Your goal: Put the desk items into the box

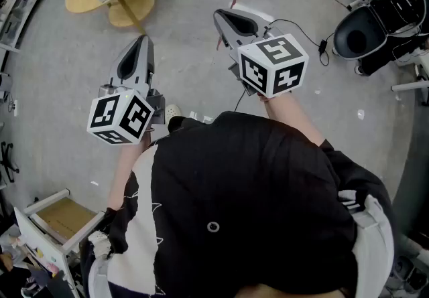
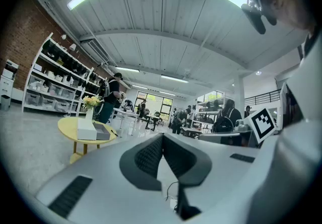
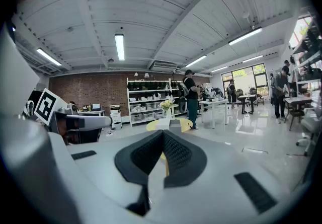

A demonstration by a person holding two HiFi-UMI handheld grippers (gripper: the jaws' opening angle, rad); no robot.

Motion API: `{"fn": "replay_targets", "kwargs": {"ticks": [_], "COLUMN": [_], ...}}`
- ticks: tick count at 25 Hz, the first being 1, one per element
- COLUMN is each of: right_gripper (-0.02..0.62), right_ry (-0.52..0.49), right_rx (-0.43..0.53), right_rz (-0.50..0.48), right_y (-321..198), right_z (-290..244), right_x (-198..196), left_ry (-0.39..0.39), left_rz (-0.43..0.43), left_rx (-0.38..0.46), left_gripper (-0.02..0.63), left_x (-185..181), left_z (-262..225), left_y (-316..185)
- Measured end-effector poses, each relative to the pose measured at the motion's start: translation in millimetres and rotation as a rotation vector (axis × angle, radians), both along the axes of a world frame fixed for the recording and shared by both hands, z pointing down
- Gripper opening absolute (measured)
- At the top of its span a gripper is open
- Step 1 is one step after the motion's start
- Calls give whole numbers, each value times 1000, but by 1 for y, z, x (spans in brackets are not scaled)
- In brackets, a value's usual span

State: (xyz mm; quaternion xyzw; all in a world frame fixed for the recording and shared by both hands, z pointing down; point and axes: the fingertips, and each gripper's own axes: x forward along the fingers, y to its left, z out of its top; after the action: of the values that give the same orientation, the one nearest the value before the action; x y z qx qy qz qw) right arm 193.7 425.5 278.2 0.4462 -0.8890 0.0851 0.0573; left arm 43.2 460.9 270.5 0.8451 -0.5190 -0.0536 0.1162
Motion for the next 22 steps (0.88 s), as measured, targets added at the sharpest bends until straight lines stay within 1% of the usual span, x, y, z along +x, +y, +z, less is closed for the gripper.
{"fn": "replay_targets", "kwargs": {"ticks": [5, 10, 14, 17, 22], "right_gripper": [5, 5, 5, 5, 5], "right_ry": [5, -39, -33, -23, -36], "right_rx": [-16, -7, 5, -7, -23], "right_rz": [15, 35, 50, 67, 93], "right_y": [-19, -45, -73, -94, -127], "right_z": [5, 2, -6, -9, -16], "right_x": [-13, -28, -53, -72, -105], "left_ry": [10, 21, 23, 26, 15], "left_rz": [15, 48, 84, 112, 159], "left_rx": [-13, -23, -15, -7, 4], "left_gripper": [11, 11, 11, 11, 11], "left_x": [-13, -29, -50, -66, -95], "left_z": [5, 8, -2, -11, -24], "left_y": [-21, -53, -88, -114, -152]}}
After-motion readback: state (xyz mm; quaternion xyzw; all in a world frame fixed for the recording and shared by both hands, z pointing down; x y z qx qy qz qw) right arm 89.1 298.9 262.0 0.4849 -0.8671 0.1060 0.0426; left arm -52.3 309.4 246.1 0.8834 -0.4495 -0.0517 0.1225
